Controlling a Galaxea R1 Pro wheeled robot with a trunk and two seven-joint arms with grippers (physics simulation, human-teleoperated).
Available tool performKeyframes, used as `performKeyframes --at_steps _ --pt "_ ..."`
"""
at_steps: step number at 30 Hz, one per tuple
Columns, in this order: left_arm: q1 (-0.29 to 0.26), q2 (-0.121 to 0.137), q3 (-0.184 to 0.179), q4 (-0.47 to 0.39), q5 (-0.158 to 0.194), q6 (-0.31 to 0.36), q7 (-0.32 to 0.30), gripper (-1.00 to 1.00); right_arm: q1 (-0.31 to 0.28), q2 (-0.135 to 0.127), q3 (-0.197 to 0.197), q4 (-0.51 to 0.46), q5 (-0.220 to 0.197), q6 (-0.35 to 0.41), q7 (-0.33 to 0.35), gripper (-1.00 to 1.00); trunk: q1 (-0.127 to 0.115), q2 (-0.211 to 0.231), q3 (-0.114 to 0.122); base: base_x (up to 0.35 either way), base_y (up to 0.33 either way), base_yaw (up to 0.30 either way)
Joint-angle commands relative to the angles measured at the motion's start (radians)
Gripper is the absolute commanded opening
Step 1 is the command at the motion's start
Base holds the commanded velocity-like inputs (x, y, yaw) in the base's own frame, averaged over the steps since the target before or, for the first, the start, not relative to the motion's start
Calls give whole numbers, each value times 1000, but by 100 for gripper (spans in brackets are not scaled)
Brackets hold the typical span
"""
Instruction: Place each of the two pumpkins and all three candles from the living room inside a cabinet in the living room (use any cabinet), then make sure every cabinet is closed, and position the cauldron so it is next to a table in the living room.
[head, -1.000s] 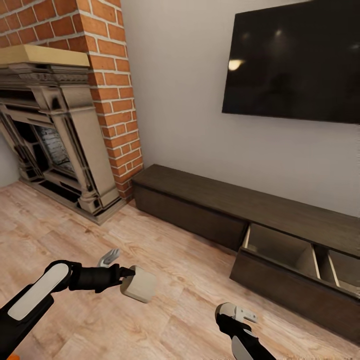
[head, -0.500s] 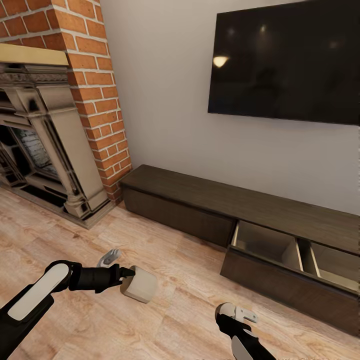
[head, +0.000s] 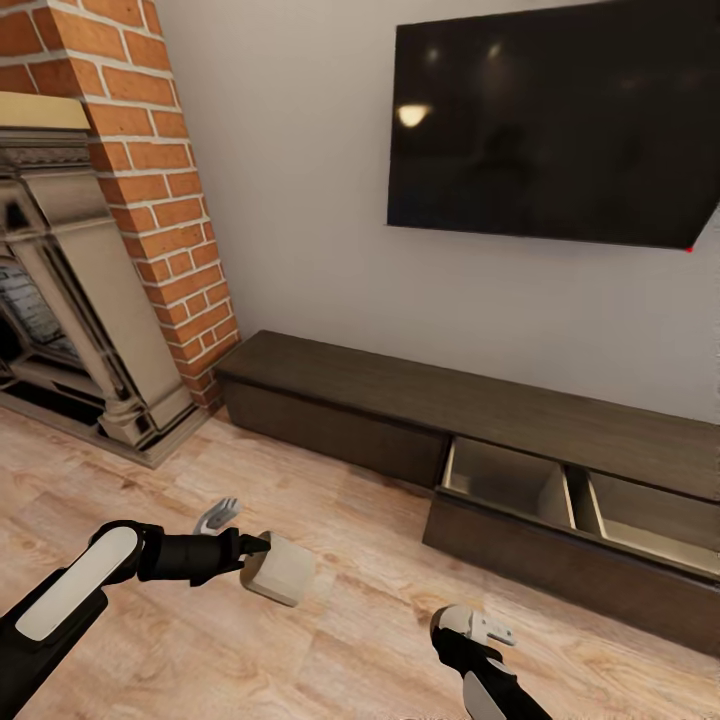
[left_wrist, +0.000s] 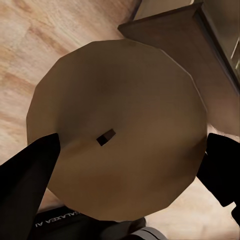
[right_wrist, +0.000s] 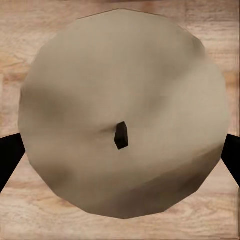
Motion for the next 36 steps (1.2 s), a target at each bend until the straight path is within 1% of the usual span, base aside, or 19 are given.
performKeyframes --at_steps 1,36 --pt "-1 1 -1 -1 11 -1 10 -100 -1 -1 6 -2 -6 4 -8 -100 -4 7 1 0 0 -161" --pt "-1 1 -1 -1 11 -1 10 -100 0 -1 6 -2 -6 2 -9 -100 -138 252 63 0 0 -161"
